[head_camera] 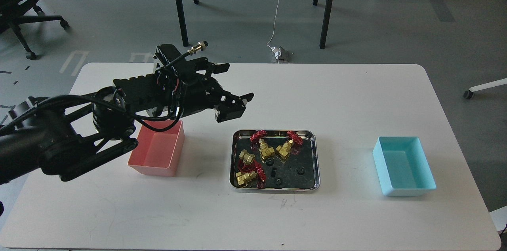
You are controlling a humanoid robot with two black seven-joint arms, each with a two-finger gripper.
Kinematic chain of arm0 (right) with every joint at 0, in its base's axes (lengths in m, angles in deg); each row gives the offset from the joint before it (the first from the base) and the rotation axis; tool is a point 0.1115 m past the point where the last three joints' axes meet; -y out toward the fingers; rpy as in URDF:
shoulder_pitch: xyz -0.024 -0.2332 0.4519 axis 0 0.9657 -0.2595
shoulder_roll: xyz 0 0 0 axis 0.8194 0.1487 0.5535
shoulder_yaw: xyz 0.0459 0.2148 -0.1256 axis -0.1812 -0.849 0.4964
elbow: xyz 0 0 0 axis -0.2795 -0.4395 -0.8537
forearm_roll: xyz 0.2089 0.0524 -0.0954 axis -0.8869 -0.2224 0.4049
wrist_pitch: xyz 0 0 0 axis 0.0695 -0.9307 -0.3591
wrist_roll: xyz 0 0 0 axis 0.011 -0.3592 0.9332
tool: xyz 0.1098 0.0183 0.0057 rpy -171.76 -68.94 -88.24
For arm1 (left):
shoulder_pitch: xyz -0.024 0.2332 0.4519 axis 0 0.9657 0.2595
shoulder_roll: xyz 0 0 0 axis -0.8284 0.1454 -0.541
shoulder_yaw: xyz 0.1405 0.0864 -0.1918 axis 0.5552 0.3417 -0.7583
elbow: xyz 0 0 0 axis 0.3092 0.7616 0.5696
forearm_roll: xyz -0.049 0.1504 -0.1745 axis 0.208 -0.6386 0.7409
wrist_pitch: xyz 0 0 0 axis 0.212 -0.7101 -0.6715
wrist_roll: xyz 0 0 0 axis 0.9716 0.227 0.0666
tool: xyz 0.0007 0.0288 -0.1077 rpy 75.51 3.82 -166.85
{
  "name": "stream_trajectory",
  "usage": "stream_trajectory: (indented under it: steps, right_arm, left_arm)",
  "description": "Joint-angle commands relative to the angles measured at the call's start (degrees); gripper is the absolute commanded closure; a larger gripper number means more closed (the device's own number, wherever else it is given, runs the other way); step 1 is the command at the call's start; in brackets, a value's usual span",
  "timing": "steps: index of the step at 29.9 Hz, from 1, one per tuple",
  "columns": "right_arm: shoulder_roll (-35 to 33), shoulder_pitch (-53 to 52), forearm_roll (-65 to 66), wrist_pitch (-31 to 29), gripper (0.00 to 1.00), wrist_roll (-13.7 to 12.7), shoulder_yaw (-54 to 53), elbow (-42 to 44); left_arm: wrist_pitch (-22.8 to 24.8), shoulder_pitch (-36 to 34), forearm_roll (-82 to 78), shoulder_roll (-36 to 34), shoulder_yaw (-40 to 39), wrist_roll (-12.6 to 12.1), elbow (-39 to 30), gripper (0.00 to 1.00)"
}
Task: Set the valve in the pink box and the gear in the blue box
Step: 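Lower the left gripper into the tray and grasp a brass valve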
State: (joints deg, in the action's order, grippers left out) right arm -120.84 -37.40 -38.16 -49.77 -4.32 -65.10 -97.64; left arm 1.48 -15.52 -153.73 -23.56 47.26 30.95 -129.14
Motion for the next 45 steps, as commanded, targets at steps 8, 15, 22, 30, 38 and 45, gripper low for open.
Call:
stream_trajectory:
  steps: [8,15,22,30,38,45]
  right_arm:
    - [0.15,-0.40,1.42,0.05,0.02,0.09,-0.05,-0.09]
    - [0.15,-0.23,1.59,0.05,0.02,0.09,0.04,0.00]
    - [0.50,-0.23,2.82,0.31,0.02,0.18,0.04,0.00]
    - [0.50,-0.23,2.82,0.58,0.02,0.35,0.04,0.09]
    - [0.50,-0.23,3.00,0.66,0.02,0.44,0.04,0.26]
    - [0.41,-0.23,3.00,1.10,0.02,0.44,0.04,0.44]
  left_arm:
    - [0.85,12.32,-2.22,4.58,0.30,-1.12,3.70,0.01]
    - [0.94,14.43,-2.22,8.97,0.12,-2.62,5.63,0.01]
    - [1.03,16.46,-2.22,12.58,-0.49,-3.05,9.41,0.01]
    - [1.03,16.63,-2.22,13.46,-0.49,-3.14,10.12,0.03]
    - [3.57,16.64,-2.22,13.02,-0.49,-5.51,10.12,0.27]
    - [5.50,16.72,-2.22,12.67,-0.67,-7.45,9.42,0.51]
